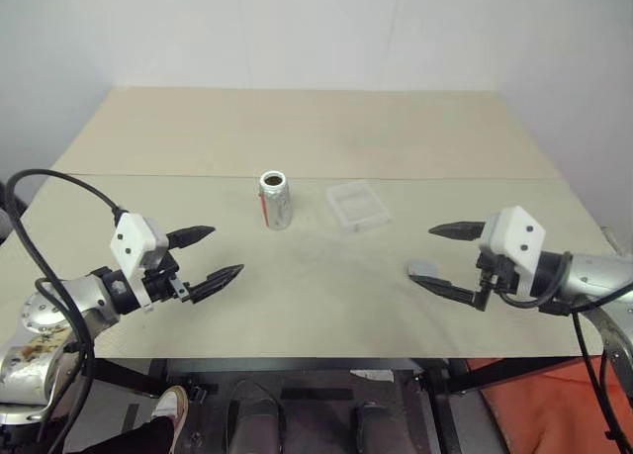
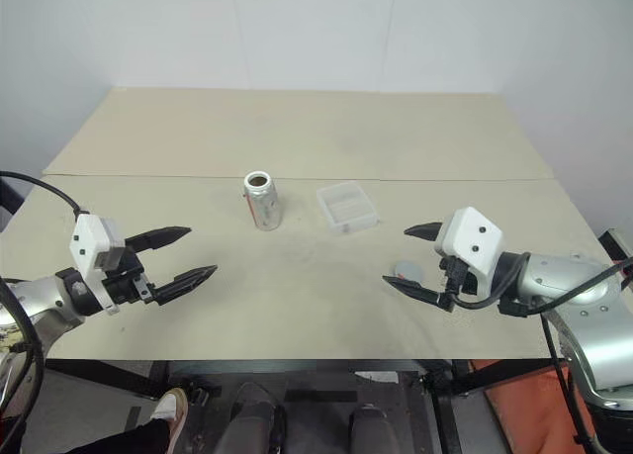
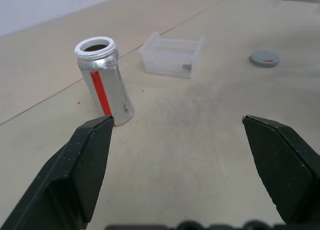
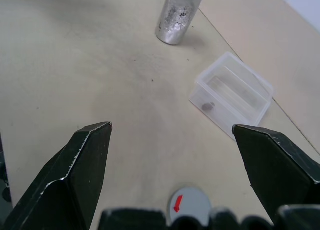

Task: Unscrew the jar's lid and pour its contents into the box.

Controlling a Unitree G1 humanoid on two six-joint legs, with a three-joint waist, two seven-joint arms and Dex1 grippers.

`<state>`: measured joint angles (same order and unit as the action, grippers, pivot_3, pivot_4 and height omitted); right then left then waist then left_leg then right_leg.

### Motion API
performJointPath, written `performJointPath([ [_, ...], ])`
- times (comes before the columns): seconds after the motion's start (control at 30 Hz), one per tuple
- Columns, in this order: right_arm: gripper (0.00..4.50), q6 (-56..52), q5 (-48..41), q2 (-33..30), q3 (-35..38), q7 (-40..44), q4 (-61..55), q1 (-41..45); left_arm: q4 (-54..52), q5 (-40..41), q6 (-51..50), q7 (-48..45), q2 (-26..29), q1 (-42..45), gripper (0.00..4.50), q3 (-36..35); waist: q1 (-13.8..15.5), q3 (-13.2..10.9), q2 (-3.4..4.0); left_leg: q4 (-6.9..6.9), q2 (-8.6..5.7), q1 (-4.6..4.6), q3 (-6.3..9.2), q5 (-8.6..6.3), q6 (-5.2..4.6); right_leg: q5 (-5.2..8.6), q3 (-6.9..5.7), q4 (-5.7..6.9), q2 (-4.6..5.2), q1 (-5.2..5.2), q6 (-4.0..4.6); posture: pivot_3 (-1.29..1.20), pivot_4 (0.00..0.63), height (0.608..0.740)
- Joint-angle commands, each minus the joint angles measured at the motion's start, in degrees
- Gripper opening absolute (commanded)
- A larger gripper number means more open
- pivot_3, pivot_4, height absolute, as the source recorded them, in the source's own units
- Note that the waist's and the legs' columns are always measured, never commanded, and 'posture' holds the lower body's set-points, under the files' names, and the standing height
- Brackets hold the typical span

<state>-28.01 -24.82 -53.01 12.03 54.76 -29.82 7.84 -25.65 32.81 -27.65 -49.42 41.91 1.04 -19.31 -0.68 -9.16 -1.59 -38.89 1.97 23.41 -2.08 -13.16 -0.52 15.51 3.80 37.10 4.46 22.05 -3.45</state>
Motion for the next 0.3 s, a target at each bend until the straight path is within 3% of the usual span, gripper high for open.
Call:
performJointPath([
  [0.03,4.5,2.48,0.24,-1.82,2.99,1.65,0.39,-0.96,-1.73,-1.5,3.39,0.21,0.1,-1.02,4.48,-0.33,-0.04,0.0,-0.01,0.0,0.0,-0.02,-0.01,0.0,0.0,0.0,0.02,0.01,-0.01,0.0,0.0,0.0,0.15,0.74],
  [0.3,4.5,5.72,1.69,-4.37,1.84,5.57,3.42,-1.47,-3.25,-2.01,6.03,0.06,0.33,-3.63,4.48,-0.77,-0.12,0.0,0.0,0.04,0.01,0.03,-0.05,0.0,0.0,0.0,0.09,0.01,-0.02,0.1,0.0,0.0,0.15,0.74],
])
